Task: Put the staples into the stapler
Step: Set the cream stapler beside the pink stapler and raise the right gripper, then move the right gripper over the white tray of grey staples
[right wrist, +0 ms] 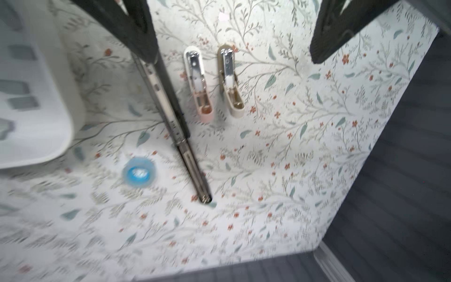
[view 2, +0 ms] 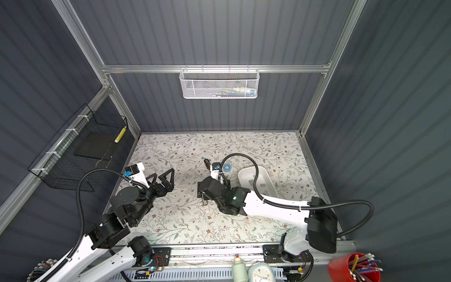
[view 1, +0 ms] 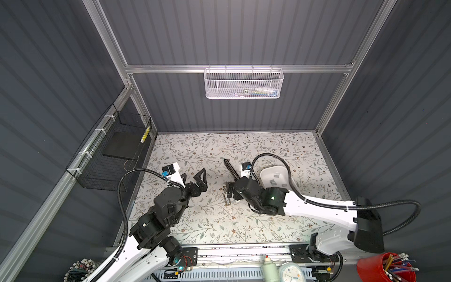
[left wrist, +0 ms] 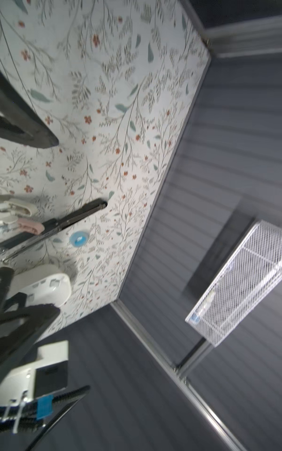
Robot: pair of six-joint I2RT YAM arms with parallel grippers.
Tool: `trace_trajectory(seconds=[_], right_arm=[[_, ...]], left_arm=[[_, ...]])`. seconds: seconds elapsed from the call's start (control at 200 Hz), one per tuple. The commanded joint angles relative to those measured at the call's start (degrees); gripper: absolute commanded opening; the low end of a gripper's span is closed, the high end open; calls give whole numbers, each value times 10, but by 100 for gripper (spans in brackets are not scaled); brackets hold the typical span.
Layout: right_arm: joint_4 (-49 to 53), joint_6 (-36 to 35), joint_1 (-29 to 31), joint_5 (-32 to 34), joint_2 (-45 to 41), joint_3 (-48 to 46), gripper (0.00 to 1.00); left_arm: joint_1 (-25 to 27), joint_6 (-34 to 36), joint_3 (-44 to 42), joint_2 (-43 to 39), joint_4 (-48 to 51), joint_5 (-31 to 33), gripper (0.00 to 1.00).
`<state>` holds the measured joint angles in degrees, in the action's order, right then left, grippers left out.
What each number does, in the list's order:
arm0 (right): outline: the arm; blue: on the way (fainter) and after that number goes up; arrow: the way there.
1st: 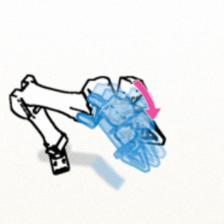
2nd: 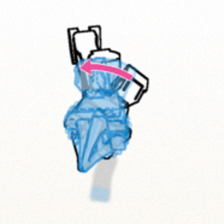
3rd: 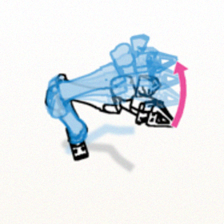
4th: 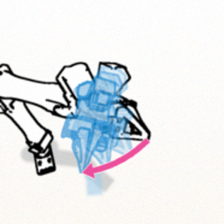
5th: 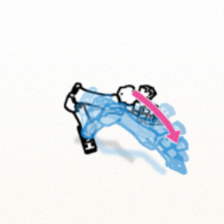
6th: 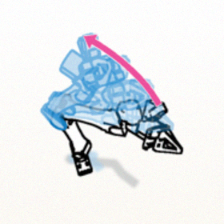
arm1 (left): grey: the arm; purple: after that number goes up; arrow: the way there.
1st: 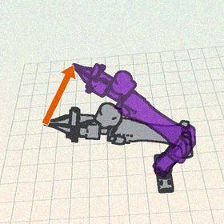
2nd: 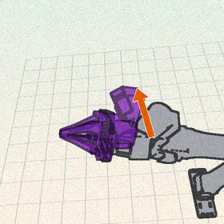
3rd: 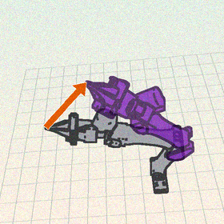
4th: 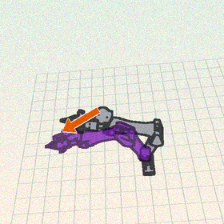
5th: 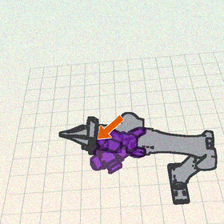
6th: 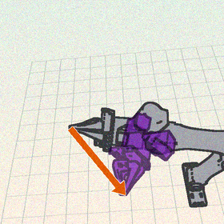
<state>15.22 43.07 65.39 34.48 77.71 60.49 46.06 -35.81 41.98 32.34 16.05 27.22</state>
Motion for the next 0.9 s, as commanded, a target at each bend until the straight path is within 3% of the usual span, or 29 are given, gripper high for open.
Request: trace_trajectory(seconds=[0.0, 0.135, 0.29, 0.485, 0.65, 0.8, 0.895], right_arm=[[50, -42, -16, 109, -68, -27, 99], [104, -33, -92, 84, -132, -72, 99], [39, -68, -194, 4, -211, -163, 99], [67, -49, -282, -2, -201, -177, 99], [67, -28, -315, -41, -104, -170, 78], [50, -13, -322, -48, -35, -164, 56], [52, -17, -329, -46, -20, -150, 51]], left_arm=[[1, 10, -8, 29, -37, -79, 100], [0, 62, 15, 110, -65, -87, 100], [1, 126, 48, 193, -64, -27, 100], [0, 217, 11, 223, -160, 31, 100], [0, 239, 5, 255, -128, 112, 100], [0, 187, -86, 175, -117, 135, 100], [-1, 172, -136, 139, -130, 149, 100]])
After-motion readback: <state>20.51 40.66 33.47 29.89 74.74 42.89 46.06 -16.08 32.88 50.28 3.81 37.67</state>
